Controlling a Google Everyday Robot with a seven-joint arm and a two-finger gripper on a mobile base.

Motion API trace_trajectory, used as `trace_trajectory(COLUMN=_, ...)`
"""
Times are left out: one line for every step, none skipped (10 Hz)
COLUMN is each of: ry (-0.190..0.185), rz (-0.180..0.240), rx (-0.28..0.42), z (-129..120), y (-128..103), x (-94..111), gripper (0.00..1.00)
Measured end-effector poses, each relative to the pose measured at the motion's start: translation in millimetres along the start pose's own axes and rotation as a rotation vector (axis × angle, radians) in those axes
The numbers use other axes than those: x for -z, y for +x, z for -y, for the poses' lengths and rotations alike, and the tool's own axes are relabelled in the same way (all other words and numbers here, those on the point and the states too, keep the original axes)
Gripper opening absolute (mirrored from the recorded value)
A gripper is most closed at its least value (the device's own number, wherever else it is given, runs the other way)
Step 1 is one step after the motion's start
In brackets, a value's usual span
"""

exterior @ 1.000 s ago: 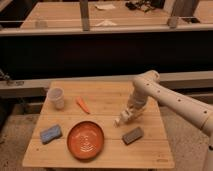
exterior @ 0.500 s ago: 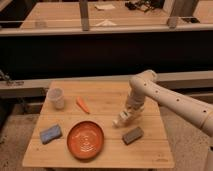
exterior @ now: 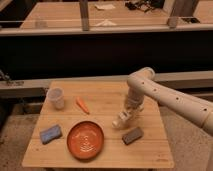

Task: Place the bottle in the ceramic bowl

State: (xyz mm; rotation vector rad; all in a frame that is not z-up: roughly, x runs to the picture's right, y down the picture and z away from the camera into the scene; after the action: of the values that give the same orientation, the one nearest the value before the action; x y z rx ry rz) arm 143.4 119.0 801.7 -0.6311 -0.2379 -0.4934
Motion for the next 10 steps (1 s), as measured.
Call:
trace_trajectory(ry=-0.007, rz=-0.004, rx=0.009, z=-0.8, y=-6.7, x=2.9, gripper=0.1)
trace_trajectory(ry=-0.011, rz=-0.006, rx=0.024, z=1.4, y=-16.4, x=5.1, gripper=0.1)
trace_trajectory(ry=-0.012, rz=-0.004, rx=0.031, z=1.3, y=-21.0, x=6.3, gripper=0.1)
trace_trajectory(ry=-0.017, rz=-0.012, rx=0.042, z=-1.3, y=-24.2, x=8.3, gripper=0.1)
trace_trajectory(ry=-0.022, rz=-0.016, rx=0.057, z=-1.7, y=-30.5, x=9.1, gripper=0.1)
trace_trajectory(ry=-0.022, rz=-0.021, rx=0.071, z=-0.3, y=-35.2, x=9.5, gripper=0.1)
trace_trajectory(ry=-0.024, rz=-0.026, rx=0.092, z=0.5, y=-44.5, x=10.9, gripper=0.1)
trace_trajectory(ry=-0.028, rz=-0.03, rx=0.107, z=1.3, y=-52.9, x=12.5, gripper=0.1)
trace_trajectory(ry=-0.027, rz=-0.031, rx=0.126, z=3.9, y=-63.3, x=14.4, gripper=0.1)
trace_trajectory(ry=-0.027, rz=-0.037, rx=0.139, z=3.1, y=-67.7, x=16.3, gripper=0.1)
